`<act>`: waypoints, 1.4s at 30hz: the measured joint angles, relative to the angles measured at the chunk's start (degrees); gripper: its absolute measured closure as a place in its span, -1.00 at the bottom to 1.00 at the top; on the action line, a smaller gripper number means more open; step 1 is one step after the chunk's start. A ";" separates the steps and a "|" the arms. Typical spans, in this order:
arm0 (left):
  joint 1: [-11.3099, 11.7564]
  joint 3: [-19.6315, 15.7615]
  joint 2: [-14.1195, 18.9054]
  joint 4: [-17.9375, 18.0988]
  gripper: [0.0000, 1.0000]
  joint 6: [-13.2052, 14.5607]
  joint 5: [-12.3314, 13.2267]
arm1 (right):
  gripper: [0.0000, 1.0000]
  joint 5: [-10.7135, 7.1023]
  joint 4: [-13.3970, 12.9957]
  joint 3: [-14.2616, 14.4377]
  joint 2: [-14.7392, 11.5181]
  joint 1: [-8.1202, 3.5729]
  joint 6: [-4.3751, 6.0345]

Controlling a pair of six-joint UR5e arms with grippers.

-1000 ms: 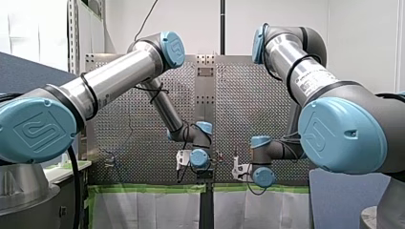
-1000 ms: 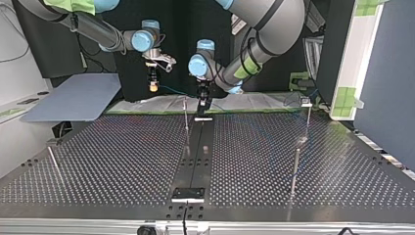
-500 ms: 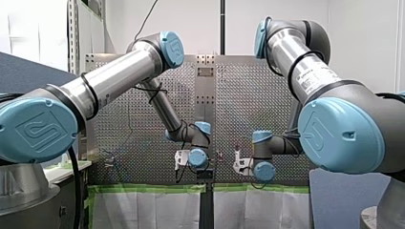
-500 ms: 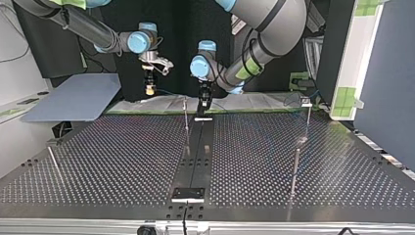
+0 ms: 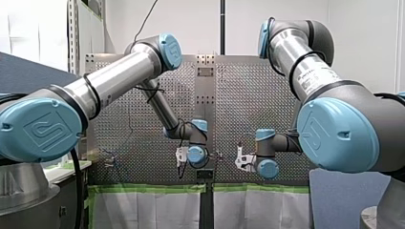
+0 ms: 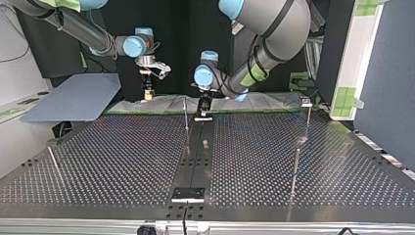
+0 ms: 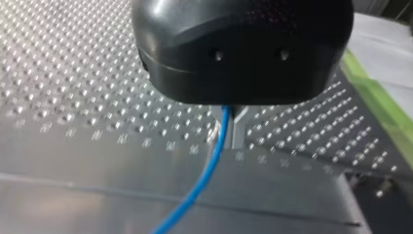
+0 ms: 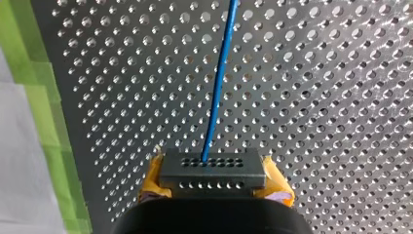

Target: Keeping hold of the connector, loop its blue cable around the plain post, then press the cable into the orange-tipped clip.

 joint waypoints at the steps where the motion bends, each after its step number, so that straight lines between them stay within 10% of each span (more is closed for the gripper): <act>1: 0.24 0.45 -0.11 -0.42 1.00 -0.11 0.24 | 1.00 -0.22 0.08 -0.23 0.01 -0.13 0.16; 20: 2.89 10.53 -4.39 -10.03 1.00 -3.48 2.15 | 1.00 -1.97 2.57 -5.79 0.36 -4.11 1.64; 42: 4.83 11.04 -4.44 -10.48 1.00 -2.81 1.84 | 1.00 -6.09 5.59 -10.30 0.70 -8.53 2.30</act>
